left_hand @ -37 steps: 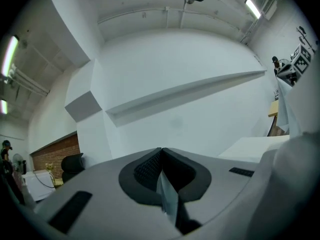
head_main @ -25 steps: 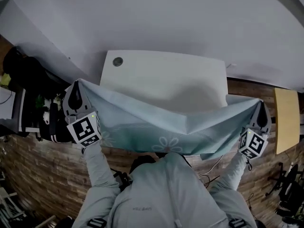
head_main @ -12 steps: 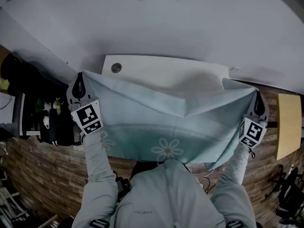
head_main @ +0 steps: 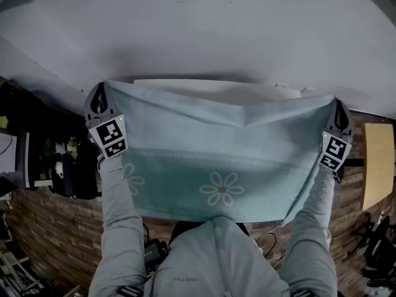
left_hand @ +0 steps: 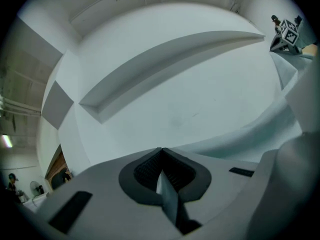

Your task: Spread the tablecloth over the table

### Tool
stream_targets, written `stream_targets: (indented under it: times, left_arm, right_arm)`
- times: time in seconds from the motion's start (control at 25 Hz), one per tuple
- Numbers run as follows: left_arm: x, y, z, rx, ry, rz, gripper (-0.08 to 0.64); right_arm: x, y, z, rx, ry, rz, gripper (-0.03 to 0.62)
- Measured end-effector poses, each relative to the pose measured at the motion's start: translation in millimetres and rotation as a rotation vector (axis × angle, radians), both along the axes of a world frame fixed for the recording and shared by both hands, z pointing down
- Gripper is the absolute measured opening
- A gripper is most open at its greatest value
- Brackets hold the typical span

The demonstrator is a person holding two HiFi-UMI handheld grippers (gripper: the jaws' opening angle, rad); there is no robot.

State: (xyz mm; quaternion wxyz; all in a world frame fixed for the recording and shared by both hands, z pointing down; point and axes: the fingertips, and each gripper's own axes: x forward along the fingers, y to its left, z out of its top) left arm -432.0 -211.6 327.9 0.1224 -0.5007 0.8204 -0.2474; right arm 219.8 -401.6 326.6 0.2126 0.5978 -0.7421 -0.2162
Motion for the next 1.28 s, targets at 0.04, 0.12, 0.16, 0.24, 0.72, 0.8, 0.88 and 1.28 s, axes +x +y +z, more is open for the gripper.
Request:
stream_targets:
  times: [0.04, 0.12, 0.16, 0.24, 0.72, 0.8, 0.88, 1.28]
  left_arm:
    - [-4.4, -7.7, 2.0, -0.004, 0.000, 0.002, 0.025]
    - [-13.1, -24.1, 4.9, -0.005, 0.006, 0.000, 0.025]
    - [-17.1, -32.6, 5.9, -0.005, 0.008, -0.001, 0.025]
    - [-24.0, -50.6, 7.7, -0.006, 0.007, -0.002, 0.025]
    - [-51.9, -161.2, 47.8, -0.080, -0.009, 0.027, 0.025]
    - [-55.2, -167.9, 69.2, -0.124, 0.001, 0.031, 0.025]
    - [-57.7, -173.8, 90.6, -0.172, 0.011, 0.037, 0.025]
    - [-69.4, -185.4, 178.1, -0.386, 0.115, 0.038, 0.025]
  right_arm:
    - [-3.3, -10.0, 0.2, -0.001, 0.008, -0.003, 0.023]
    - [-8.5, -31.0, 1.1, -0.003, 0.010, -0.006, 0.023]
    - [-11.0, -41.1, 1.9, -0.004, 0.010, -0.007, 0.023]
    - [-16.9, -60.5, 4.5, -0.005, 0.012, -0.009, 0.023]
    - [-62.2, -161.0, 44.4, -0.055, 0.046, -0.022, 0.023]
    - [-64.9, -166.0, 62.5, -0.082, 0.056, -0.023, 0.023]
    - [-66.1, -170.1, 82.4, -0.121, 0.069, -0.024, 0.023]
    - [-80.3, -185.6, 201.7, -0.480, 0.014, -0.040, 0.025]
